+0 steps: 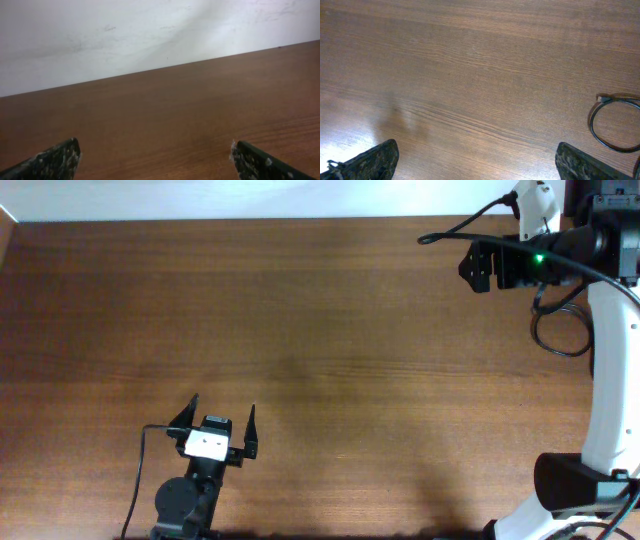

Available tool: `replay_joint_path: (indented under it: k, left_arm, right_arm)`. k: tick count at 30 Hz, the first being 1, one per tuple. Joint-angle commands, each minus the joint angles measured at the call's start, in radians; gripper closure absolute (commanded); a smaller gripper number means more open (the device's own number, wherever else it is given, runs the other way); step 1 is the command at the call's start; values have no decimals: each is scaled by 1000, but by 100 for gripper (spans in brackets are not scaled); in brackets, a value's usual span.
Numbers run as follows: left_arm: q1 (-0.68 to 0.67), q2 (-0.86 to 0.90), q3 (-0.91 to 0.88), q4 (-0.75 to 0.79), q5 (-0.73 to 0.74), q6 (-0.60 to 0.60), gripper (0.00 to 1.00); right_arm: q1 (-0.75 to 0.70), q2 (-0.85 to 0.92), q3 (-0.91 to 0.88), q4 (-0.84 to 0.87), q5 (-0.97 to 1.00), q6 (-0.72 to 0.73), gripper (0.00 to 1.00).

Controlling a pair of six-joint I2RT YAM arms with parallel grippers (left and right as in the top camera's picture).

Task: Untangle cables

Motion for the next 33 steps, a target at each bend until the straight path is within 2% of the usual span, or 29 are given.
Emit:
replay_joint_path:
  k: [1,14,18,20,24,28,33]
  left_arm:
    - [7,-7,-4,-5,-14,10,1]
    - [7,-7,-4,-5,-14,10,1]
    - [7,-7,-4,-5,-14,10,1]
    - [7,-7,-4,-5,-14,10,1]
    - [7,-7,-4,-5,-14,10,1]
    - [7,-7,-4,-5,-14,10,1]
    - [7,-7,-4,-5,-14,10,1]
  right_arm:
    - [6,-10,3,0,5,0,1]
    - [6,-12,3,1,10,-3,1]
    - [6,-71,-59,76,9,-3,1]
    - [6,-148,-178,158,9,-3,1]
    - [6,-373,-611,398,8,1,1]
    - [7,-642,-1106,740,5,1,1]
    - [6,-947,-1537,1101,9,0,1]
